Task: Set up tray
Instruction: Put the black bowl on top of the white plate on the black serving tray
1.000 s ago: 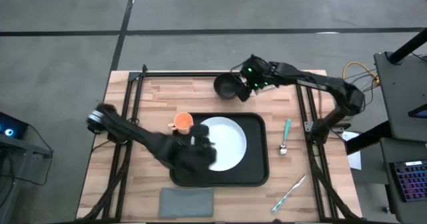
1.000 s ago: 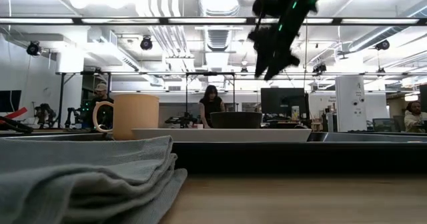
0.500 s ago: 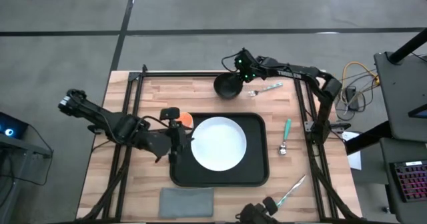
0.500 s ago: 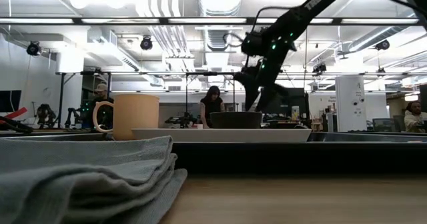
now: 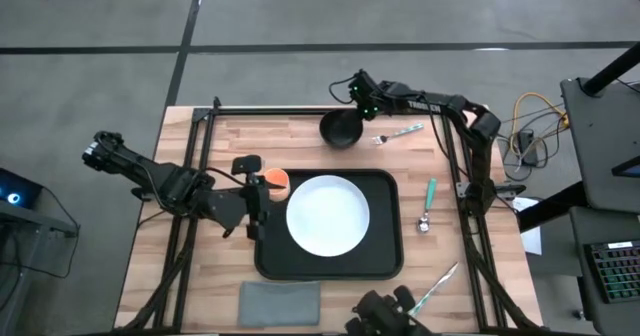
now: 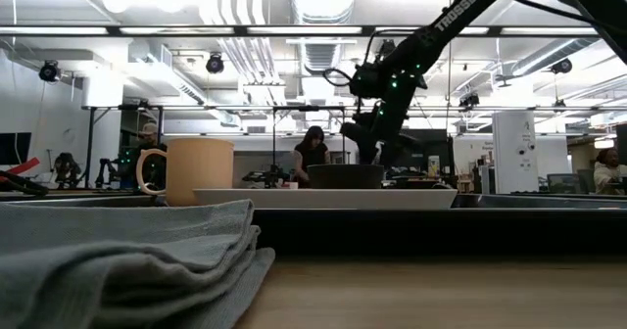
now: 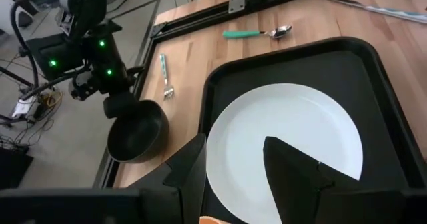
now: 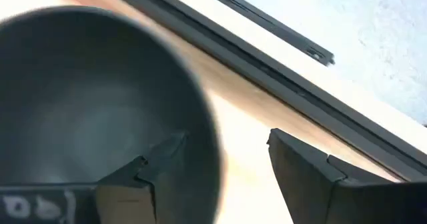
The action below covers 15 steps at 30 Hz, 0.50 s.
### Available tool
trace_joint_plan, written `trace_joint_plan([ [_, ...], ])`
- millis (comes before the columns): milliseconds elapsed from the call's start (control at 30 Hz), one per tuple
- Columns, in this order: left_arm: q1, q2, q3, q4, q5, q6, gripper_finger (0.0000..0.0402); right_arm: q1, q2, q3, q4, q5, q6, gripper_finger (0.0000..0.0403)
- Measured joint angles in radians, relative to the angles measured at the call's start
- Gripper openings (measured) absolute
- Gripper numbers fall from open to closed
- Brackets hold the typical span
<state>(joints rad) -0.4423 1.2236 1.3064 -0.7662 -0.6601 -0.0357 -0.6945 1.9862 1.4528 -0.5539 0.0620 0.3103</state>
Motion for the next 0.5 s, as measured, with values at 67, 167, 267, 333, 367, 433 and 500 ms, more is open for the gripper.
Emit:
trace_joint_plan([
  [67, 0.0, 0.0, 0.0, 0.0, 0.0, 0.0, 0.0131, -0.011, 0.006, 0.0, -0.018, 0.001, 0.001, 0.0179],
  [167, 0.0, 0.0, 0.0, 0.0, 0.0, 0.0, 0.0131, -0.021, 0.011, 0.0, -0.045, 0.001, -0.005, 0.0124],
  [267, 0.0, 0.0, 0.0, 0.0, 0.0, 0.0, 0.0131, -0.019, 0.006, 0.0, -0.053, -0.012, -0.031, 0.0047],
  [333, 0.0, 0.0, 0.0, 0.0, 0.001, 0.0, 0.0131, -0.004, -0.013, -0.001, -0.07, -0.011, -0.043, 0.002],
  [367, 0.0, 0.0, 0.0, 0.0, 0.001, 0.0, 0.0131, 0.004, -0.03, -0.002, -0.085, -0.011, -0.048, 0.0016],
  [433, 0.0, 0.0, 0.0, 0.0, 0.001, -0.002, 0.0131, 0.024, -0.074, -0.002, -0.113, -0.002, -0.061, 0.0011],
  [500, 0.0, 0.0, 0.0, 0.0, 0.002, -0.003, 0.0131, 0.046, -0.13, -0.002, -0.146, 0.007, -0.064, 0.001],
])
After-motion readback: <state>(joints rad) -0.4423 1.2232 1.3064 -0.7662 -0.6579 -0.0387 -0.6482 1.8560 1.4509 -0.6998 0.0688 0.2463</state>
